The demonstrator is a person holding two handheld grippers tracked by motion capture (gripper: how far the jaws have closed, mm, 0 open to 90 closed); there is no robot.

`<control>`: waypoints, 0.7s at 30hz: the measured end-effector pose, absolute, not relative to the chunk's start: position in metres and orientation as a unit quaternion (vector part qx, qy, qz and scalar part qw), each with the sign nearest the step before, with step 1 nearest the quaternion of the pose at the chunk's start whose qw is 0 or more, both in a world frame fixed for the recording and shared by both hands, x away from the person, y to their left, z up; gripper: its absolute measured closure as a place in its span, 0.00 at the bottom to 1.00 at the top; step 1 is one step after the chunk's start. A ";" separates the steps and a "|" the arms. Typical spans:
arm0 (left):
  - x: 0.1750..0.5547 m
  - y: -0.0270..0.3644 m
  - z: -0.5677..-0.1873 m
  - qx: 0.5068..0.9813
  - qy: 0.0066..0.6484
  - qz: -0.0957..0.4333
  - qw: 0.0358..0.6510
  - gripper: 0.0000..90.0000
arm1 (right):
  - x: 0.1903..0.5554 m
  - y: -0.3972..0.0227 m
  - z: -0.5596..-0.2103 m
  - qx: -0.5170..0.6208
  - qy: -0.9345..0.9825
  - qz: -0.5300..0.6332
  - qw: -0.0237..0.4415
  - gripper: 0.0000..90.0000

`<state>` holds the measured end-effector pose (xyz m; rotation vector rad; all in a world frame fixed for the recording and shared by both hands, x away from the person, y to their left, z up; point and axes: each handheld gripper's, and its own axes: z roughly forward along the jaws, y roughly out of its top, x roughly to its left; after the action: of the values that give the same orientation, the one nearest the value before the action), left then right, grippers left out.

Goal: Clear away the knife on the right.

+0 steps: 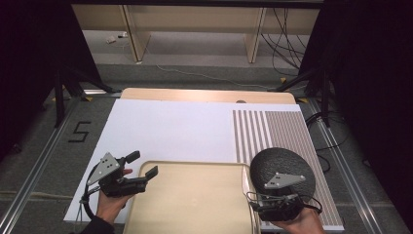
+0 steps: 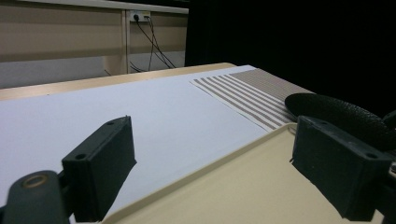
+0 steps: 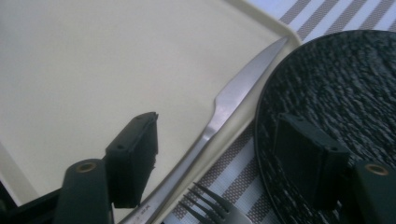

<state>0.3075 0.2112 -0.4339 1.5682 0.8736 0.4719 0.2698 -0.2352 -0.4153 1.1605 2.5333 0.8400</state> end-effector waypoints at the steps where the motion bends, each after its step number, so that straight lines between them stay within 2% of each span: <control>1: 0.308 0.211 -0.434 0.677 0.377 0.203 0.599 0.14 | 0.269 -0.238 -0.414 0.402 0.860 0.293 0.117 0.34; 7: 0.308 0.211 -0.434 0.675 0.378 0.202 0.600 0.14 | 0.268 -0.253 -0.411 0.408 0.844 0.317 0.144 0.30; 11: 0.308 0.212 -0.434 0.675 0.381 0.204 0.598 0.14 | 0.267 -0.264 -0.409 0.423 0.836 0.320 0.138 0.29; 18: 0.308 0.211 -0.434 0.675 0.383 0.205 0.597 0.14 | 0.269 -0.284 -0.412 0.426 0.827 0.331 0.156 0.26; 21: 0.309 0.211 -0.435 0.674 0.386 0.203 0.597 0.14 | 0.267 -0.288 -0.411 0.448 0.820 0.325 0.146 0.25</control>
<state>0.3087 0.2111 -0.4346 1.5645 0.8950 0.4723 0.2668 -0.2885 -0.4115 1.2912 2.3606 0.9369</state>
